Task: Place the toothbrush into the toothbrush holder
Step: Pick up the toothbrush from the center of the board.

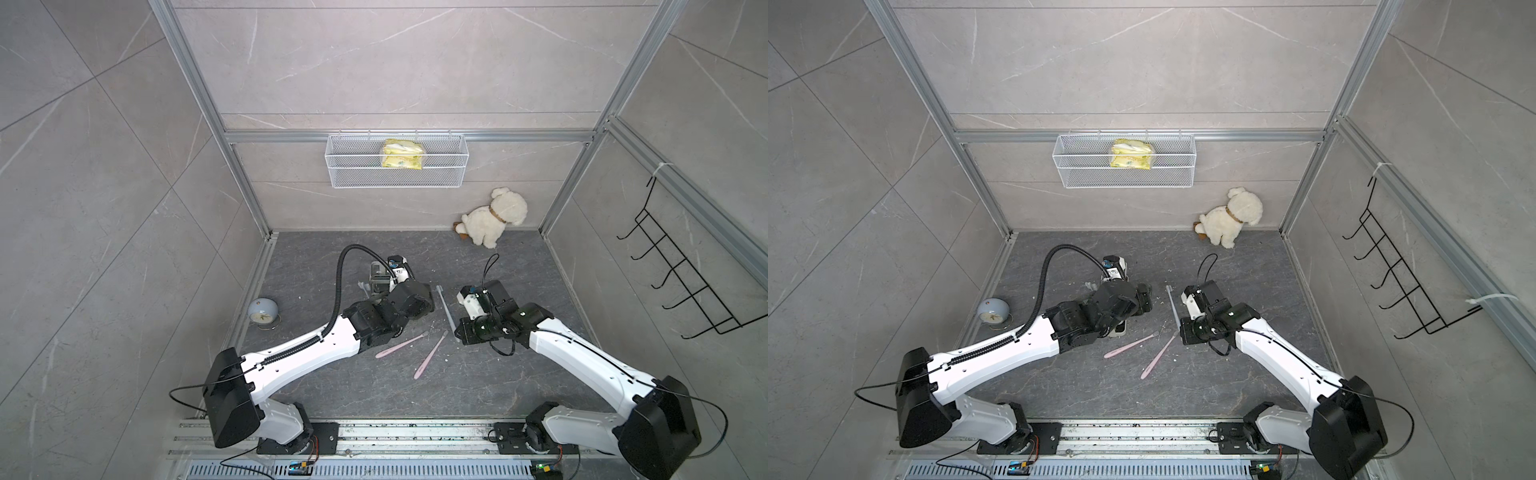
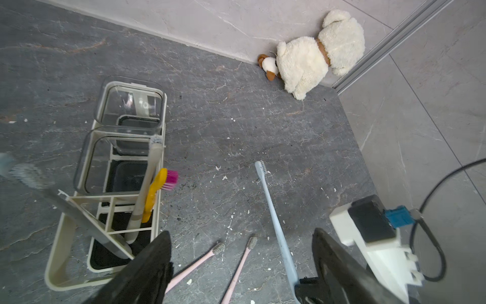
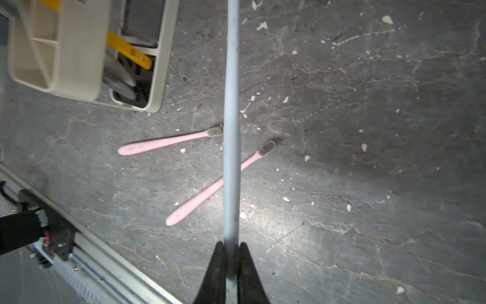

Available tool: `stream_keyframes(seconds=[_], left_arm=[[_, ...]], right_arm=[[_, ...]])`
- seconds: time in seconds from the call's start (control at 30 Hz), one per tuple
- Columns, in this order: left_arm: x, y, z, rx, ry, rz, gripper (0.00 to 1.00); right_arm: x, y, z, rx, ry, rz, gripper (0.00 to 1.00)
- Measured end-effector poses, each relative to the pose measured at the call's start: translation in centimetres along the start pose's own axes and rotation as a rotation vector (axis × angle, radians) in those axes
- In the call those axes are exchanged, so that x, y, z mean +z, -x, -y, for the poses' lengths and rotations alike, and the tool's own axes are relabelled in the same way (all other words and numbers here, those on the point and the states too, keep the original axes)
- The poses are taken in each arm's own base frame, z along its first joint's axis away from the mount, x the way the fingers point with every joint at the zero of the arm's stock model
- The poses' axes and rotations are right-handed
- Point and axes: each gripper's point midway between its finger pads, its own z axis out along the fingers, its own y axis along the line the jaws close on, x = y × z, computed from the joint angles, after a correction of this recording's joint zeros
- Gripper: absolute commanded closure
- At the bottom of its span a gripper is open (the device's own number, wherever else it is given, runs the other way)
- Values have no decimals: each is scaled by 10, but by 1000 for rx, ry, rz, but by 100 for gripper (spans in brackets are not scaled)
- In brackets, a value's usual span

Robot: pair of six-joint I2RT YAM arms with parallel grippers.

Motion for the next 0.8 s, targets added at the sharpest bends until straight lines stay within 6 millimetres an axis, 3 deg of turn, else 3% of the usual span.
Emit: stream_keyframes(seconds=[0.23,0.37,0.6,0.67,0.8], left_arm=[[38,-14,27,-35,-20,-82,14],[61,-31,25,-79,-31,-155,15],[87,-33,21,-180,-58,-199,27],[91,-33,20,-200,-63,-204,36],[96,-30,21,-228,-82,-208,77]], right_arm=[[-20,-3,-24,-7,100,36,89],[-28,-6,-31,-4,132,46,89],[-39,-8,-42,-2,180,59,90],[-39,-10,-44,-1,188,53,90],[-39,-13,-46,-3,192,42,90]])
